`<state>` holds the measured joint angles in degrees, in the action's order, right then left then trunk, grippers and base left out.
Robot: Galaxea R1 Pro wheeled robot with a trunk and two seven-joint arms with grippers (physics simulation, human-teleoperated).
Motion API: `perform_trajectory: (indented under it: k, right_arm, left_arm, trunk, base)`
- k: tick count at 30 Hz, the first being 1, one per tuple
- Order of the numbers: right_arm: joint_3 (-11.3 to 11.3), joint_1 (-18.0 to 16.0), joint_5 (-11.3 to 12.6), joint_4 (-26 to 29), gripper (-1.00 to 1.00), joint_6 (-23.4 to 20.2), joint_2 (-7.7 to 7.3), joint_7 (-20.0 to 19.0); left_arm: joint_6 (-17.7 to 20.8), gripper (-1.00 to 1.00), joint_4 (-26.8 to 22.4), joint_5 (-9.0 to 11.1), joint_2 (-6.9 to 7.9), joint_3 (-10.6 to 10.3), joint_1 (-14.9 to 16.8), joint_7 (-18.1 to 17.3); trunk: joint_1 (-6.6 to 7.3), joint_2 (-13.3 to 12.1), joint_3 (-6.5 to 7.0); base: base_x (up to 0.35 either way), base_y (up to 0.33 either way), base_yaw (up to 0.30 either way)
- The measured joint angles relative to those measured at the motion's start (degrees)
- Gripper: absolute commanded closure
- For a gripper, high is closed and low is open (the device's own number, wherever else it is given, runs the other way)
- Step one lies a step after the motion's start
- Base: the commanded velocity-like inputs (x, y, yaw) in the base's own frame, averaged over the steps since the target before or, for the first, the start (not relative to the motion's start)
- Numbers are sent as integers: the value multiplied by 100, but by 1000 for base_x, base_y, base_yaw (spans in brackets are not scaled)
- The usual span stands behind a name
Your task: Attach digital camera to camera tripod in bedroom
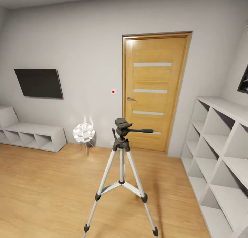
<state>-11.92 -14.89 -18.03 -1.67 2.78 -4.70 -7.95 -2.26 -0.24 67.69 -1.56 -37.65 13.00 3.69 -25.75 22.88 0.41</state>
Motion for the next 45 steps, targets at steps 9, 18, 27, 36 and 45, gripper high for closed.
perform_trajectory:
  k: [9, 18, 27, 36, 45]
  right_arm:
    - [1, 0, 0, 0, -100, 0, -1, -2]
    - [1, 0, -5, 0, -100, 0, -1, -3]
    - [1, 0, -6, 0, -100, 0, -1, -3]
    - [1, 0, -6, 0, -100, 0, -1, -12]
    - [1, 0, -6, 0, -100, 0, -1, -21]
  left_arm:
    - [-1, 100, 0, 1, 6, 0, 0, 2]
    - [-2, 100, 0, 0, 8, 0, 0, 5]
    - [4, 100, 0, 1, 11, 0, 0, -1]
    - [1, 100, 0, 1, 17, 5, 0, 2]
    - [-1, 100, 1, 0, 18, 8, 0, 2]
  trunk:
    - [-1, 0, 0]
    - [-1, 0, 0]
    - [1, 0, 0]
    - [-1, 0, 0]
    - [-1, 0, 0]
  base:
    - [39, -88, 0]
    - [3, -7, 0]
    - [121, -40, 0]
    - [122, -62, 0]
    - [7, -4, 0]
